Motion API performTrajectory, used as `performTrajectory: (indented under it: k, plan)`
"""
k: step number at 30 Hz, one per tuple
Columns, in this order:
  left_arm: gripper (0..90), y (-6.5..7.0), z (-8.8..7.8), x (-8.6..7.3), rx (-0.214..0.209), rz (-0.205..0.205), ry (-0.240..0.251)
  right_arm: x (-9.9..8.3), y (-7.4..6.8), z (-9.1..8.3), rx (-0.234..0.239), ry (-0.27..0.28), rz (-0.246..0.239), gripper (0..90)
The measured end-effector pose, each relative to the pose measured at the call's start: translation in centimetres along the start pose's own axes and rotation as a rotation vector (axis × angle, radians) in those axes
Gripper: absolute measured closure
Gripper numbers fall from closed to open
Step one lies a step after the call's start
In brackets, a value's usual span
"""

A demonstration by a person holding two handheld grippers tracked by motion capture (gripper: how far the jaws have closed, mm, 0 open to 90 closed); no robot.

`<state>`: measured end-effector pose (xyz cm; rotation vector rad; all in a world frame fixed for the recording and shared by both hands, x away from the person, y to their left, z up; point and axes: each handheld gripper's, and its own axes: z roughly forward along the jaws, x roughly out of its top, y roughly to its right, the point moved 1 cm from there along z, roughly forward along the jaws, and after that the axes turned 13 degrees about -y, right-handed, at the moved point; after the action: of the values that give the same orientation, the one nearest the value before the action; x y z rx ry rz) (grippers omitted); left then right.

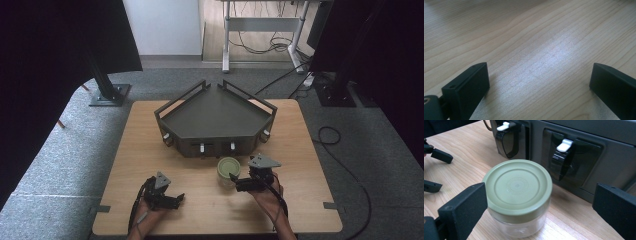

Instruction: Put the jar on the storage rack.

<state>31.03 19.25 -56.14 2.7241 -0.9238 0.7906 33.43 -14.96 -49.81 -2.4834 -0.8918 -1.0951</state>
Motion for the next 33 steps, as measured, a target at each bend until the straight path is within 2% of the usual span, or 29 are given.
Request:
performTrajectory:
  k: [20,33]
  plan:
    - [2.3,0.0,0.0,0.0,-0.002,0.0,0.0,0.8,-1.4,2.2,0.033,-0.025,-0.038,0.0]
    - [2.3,0.0,0.0,0.0,-0.002,0.001,0.0,0.8,-1.8,3.7,0.024,-0.051,-0.049,0.0]
